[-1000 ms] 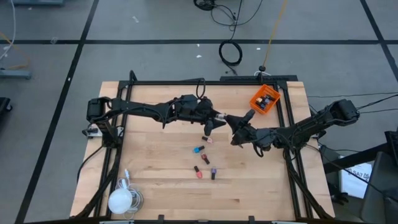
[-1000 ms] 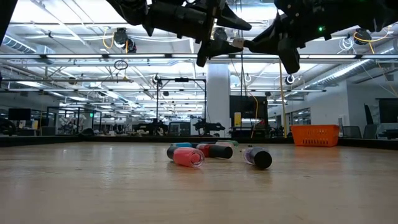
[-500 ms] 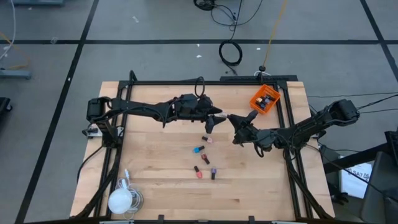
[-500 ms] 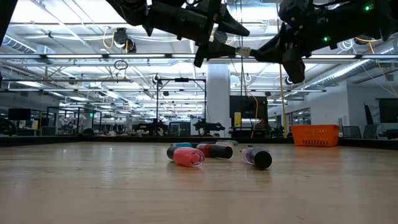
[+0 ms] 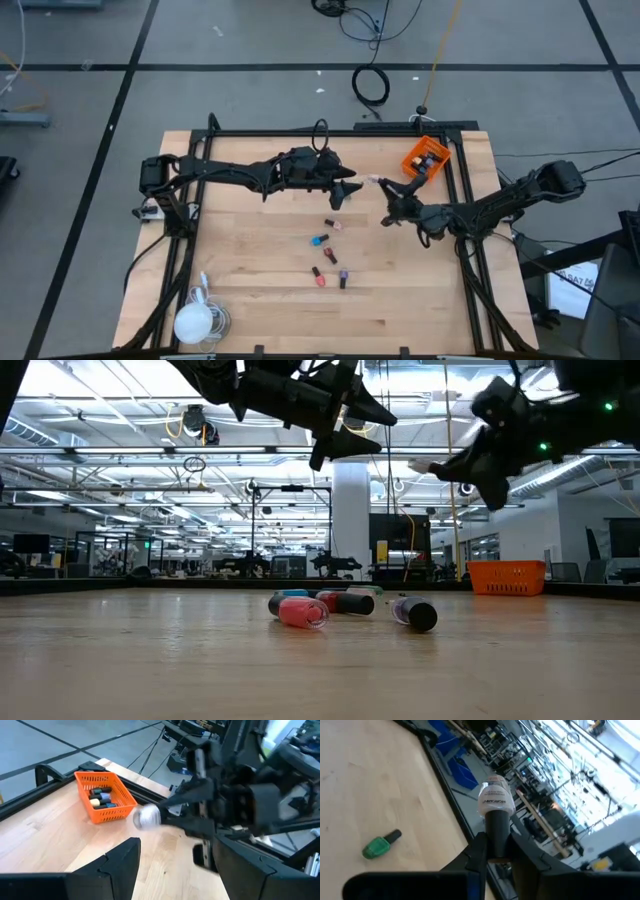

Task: Pick & Place Nail Polish
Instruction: Put the white nail polish bottle into the orange basket

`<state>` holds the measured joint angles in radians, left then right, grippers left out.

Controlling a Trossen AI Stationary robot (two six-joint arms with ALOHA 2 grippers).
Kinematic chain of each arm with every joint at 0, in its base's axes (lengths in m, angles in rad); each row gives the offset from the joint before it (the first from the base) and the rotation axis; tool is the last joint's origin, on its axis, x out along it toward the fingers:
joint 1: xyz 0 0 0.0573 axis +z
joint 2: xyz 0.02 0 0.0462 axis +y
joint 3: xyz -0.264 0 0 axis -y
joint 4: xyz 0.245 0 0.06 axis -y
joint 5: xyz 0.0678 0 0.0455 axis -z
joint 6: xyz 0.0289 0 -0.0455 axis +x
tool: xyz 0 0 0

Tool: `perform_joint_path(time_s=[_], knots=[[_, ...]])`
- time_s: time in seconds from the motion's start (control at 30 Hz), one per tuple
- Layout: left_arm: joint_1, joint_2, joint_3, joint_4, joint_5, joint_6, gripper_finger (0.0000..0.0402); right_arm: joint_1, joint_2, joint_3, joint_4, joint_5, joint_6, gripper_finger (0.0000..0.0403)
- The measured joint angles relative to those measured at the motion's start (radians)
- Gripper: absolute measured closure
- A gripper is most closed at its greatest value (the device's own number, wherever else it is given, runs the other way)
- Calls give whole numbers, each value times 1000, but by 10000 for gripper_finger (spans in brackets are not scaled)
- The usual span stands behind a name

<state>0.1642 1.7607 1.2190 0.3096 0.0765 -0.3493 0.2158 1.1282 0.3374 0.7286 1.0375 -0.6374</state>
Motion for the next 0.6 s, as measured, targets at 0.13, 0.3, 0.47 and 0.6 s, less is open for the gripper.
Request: perform_joint_path(time_s=[0.13, 0.3, 0.47, 0.6], knots=[[0, 0, 0, -26, 0, 19, 158, -34, -161, -111, 1, -19, 83, 355], [0, 0, 0, -41, -1, 19, 158, -82, -370, -233, -2, 58, 202, 355], [0, 0, 0, -45, -30, 21, 158, -123, -493, -288, -33, 242, 337, 355], [0, 0, 0, -45, -60, 23, 158, -152, -532, -290, -103, 243, 443, 355]])
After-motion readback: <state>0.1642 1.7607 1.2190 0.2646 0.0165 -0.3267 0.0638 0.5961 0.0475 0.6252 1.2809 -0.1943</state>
